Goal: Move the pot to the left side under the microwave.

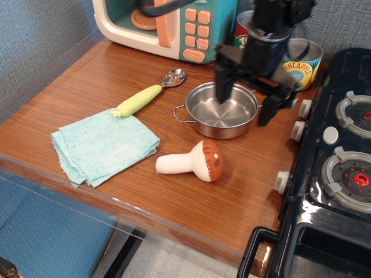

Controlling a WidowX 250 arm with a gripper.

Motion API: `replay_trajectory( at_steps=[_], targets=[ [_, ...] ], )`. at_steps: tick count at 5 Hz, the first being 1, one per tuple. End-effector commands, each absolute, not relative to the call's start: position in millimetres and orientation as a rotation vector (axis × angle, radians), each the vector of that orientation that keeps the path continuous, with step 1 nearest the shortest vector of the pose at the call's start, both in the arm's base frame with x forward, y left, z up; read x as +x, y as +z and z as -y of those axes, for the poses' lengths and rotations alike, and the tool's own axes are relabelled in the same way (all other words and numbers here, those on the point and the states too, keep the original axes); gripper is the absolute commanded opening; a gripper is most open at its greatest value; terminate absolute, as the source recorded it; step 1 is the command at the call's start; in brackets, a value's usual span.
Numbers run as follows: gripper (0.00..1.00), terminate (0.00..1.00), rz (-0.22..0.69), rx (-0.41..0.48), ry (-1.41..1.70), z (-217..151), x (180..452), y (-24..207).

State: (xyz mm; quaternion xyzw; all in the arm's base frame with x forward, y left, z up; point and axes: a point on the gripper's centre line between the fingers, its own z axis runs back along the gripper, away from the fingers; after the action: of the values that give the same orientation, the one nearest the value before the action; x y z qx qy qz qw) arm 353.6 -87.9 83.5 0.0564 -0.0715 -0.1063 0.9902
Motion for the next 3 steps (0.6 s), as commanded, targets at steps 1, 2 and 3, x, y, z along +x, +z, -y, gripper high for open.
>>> replay_trajectory(
  at_steps=[1,2,3],
  targets=[
    [1.0,0.0,0.138,0.102,-0.149,81,390,73],
    [1.0,0.0,0.092,0.105,-0.143,77,387,51],
    [1.0,0.0,0.066,0.107,-0.13,69,386,33]
  ],
)
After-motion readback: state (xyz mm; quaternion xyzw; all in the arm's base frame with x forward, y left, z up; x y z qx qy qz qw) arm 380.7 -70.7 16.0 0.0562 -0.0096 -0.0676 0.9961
